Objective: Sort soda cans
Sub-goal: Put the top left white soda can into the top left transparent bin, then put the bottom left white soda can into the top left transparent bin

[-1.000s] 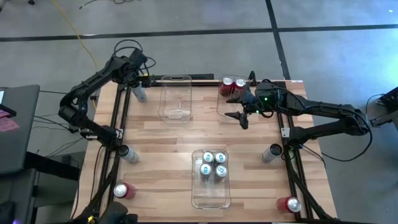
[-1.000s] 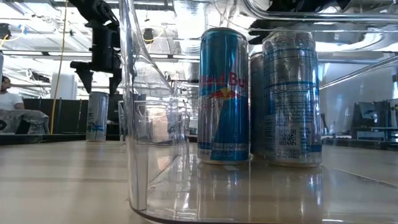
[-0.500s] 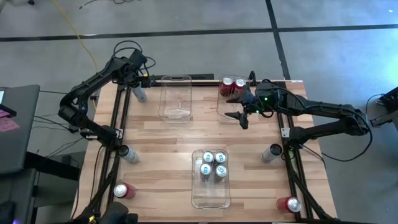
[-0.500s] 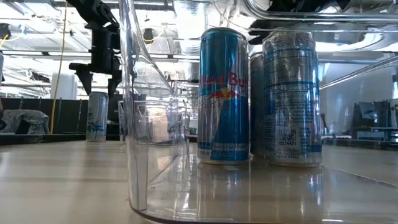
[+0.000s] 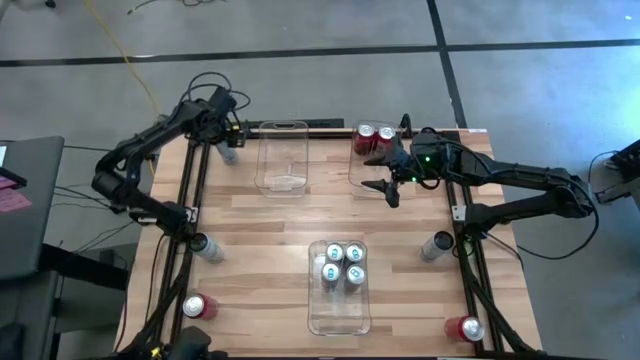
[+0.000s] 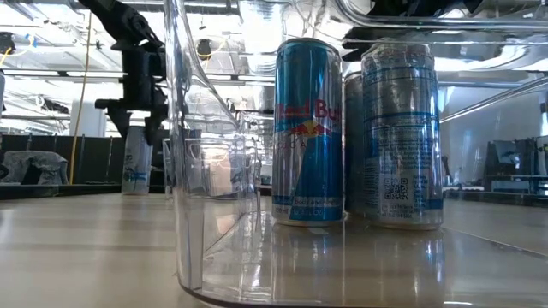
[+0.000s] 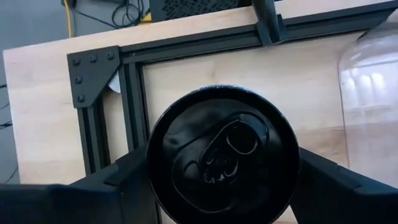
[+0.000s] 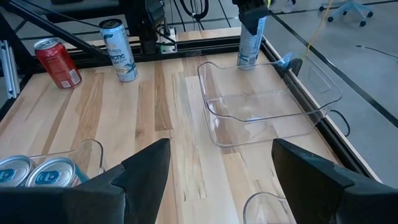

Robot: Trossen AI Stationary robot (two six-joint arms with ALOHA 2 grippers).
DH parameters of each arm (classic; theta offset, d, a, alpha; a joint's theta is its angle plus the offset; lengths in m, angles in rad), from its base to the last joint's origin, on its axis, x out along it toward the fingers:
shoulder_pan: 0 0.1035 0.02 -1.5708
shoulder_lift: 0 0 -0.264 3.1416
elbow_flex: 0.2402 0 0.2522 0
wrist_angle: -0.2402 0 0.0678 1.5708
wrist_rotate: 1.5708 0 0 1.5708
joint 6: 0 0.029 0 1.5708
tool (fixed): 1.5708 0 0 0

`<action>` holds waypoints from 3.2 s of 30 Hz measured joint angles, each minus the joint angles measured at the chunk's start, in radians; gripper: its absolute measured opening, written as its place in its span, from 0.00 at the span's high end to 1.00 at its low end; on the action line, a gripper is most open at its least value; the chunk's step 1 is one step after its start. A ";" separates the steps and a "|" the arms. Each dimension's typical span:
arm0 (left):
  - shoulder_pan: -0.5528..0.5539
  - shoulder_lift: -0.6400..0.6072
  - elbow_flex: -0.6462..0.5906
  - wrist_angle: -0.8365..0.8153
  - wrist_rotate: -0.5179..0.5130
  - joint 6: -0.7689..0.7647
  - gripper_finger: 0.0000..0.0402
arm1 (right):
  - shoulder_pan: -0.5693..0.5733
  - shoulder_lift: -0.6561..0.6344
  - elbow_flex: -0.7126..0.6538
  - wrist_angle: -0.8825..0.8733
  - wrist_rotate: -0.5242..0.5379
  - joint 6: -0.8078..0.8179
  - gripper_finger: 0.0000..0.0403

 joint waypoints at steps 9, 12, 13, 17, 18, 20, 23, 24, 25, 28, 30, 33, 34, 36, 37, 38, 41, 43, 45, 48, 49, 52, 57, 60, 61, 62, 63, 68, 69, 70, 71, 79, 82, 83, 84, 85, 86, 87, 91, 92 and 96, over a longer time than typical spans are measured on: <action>-0.009 0.001 0.020 0.009 -0.018 0.023 0.31 | -0.001 0.000 0.000 0.001 0.000 0.000 0.26; -0.029 0.006 0.055 -0.025 -0.008 0.024 0.34 | -0.001 0.000 0.000 0.001 0.000 0.000 0.26; -0.039 0.005 0.070 -0.039 -0.002 0.023 0.35 | -0.001 0.000 0.000 0.001 0.000 -0.001 0.26; -0.084 0.002 0.136 -0.064 -0.008 0.016 0.36 | -0.001 0.000 0.000 -0.001 0.000 -0.001 0.26; -0.097 0.003 0.153 -0.079 -0.013 0.015 0.36 | -0.001 0.000 0.000 -0.002 0.000 -0.001 0.26; -0.126 0.002 0.196 -0.108 -0.018 0.013 0.36 | -0.001 0.000 0.000 -0.003 0.000 -0.001 0.26; -0.173 0.002 0.268 -0.120 -0.019 0.007 0.36 | -0.001 0.000 0.000 -0.003 0.000 -0.001 0.26; -0.189 0.002 0.294 -0.121 -0.018 0.006 0.36 | -0.001 0.000 0.000 -0.003 0.000 -0.001 0.26; -0.204 0.002 0.317 -0.123 -0.019 0.006 0.36 | -0.001 0.000 0.000 -0.003 0.000 -0.001 0.26; -0.242 0.003 0.386 -0.123 -0.021 0.004 0.36 | -0.001 0.000 0.000 -0.003 0.000 -0.001 0.26; -0.262 0.006 0.423 -0.115 -0.023 0.005 0.36 | -0.001 0.000 0.000 -0.003 0.000 -0.001 0.26; -0.275 0.007 0.444 -0.086 -0.023 0.008 0.37 | -0.001 0.000 0.000 -0.003 0.000 -0.001 0.26; -0.277 0.007 0.445 -0.072 -0.024 0.008 0.37 | -0.001 0.000 0.000 -0.003 0.000 -0.001 0.26; -0.278 0.011 0.445 -0.044 -0.025 0.018 0.37 | -0.001 0.000 0.000 -0.003 0.000 -0.001 0.26; -0.278 0.021 0.445 -0.028 -0.029 0.034 0.37 | -0.001 0.000 0.000 -0.003 0.001 -0.002 0.26; -0.278 0.035 0.445 -0.010 -0.032 0.044 0.37 | -0.001 0.000 0.000 -0.003 0.002 -0.005 0.26; -0.279 0.101 0.445 0.027 -0.038 0.062 0.37 | -0.003 0.000 0.000 -0.002 0.003 -0.008 0.26; -0.284 0.149 0.445 0.037 -0.036 0.080 0.37 | -0.006 0.000 0.000 -0.003 0.003 -0.014 0.26; -0.286 0.186 0.445 0.039 -0.032 0.095 0.37 | -0.010 0.000 0.000 -0.003 0.003 -0.017 0.26; -0.286 0.235 0.445 0.039 -0.032 0.103 0.37 | -0.017 0.000 0.000 -0.005 0.003 -0.024 0.26; -0.285 0.249 0.445 0.041 -0.036 0.104 0.37 | -0.018 0.000 0.000 -0.006 0.003 -0.025 0.26; -0.284 0.282 0.445 0.055 -0.053 0.114 0.37 | -0.023 0.000 0.000 -0.011 0.003 -0.027 0.26; -0.284 0.331 0.445 0.071 -0.067 0.115 0.37 | -0.023 0.000 0.000 -0.025 0.003 -0.027 0.26; -0.284 0.348 0.445 0.079 -0.067 0.112 0.37 | -0.023 0.000 0.000 -0.026 0.003 -0.027 0.26; -0.284 0.354 0.445 0.078 -0.066 0.111 0.37 | -0.023 0.000 0.000 -0.027 0.003 -0.027 0.26; -0.284 0.362 0.445 0.078 -0.067 0.110 0.37 | -0.023 0.000 0.000 -0.029 0.003 -0.027 0.26; -0.284 0.368 0.445 0.078 -0.066 0.109 0.36 | -0.023 0.000 0.000 -0.030 0.003 -0.027 0.26; -0.280 0.376 0.445 0.082 -0.057 0.071 0.31 | -0.023 0.000 0.000 -0.034 0.003 -0.027 0.26; -0.277 0.377 0.445 0.076 -0.055 0.070 0.29 | -0.023 0.000 0.000 -0.037 0.003 -0.027 0.26; -0.277 0.378 0.445 0.074 -0.052 0.069 0.28 | -0.023 0.000 0.000 -0.037 0.003 -0.027 0.26; -0.276 0.379 0.445 0.076 -0.051 0.069 0.26 | -0.023 0.000 0.000 -0.037 0.003 -0.027 0.26; -0.274 0.376 0.445 0.080 -0.057 0.067 0.19 | -0.023 0.000 0.000 -0.037 0.002 -0.027 0.26; -0.274 0.377 0.457 0.062 -0.056 0.070 0.19 | -0.023 0.000 0.000 -0.037 0.003 -0.027 0.26; -0.274 0.376 0.468 0.049 -0.056 0.075 0.19 | -0.023 0.000 0.000 -0.037 0.002 -0.026 0.26; -0.274 0.373 0.481 0.039 -0.056 0.082 0.19 | -0.023 0.000 0.000 -0.037 0.002 -0.027 0.26; -0.274 0.368 0.493 0.030 -0.056 0.088 0.19 | -0.023 0.000 0.000 -0.037 0.002 -0.026 0.26; -0.274 0.360 0.504 0.022 -0.057 0.094 0.19 | -0.023 0.000 0.000 -0.037 0.003 -0.027 0.26; -0.276 0.351 0.514 0.019 -0.062 0.096 0.19 | -0.023 0.000 0.000 -0.037 0.003 -0.026 0.26; -0.286 0.291 0.536 0.020 -0.098 0.111 0.19 | -0.023 0.000 0.000 -0.037 0.003 -0.026 0.26; -0.288 0.272 0.539 0.020 -0.108 0.118 0.19 | -0.023 0.000 0.000 -0.037 0.003 -0.026 0.26; -0.302 0.174 0.528 0.016 -0.155 0.128 0.19 | -0.023 0.000 0.000 -0.042 0.004 -0.014 0.26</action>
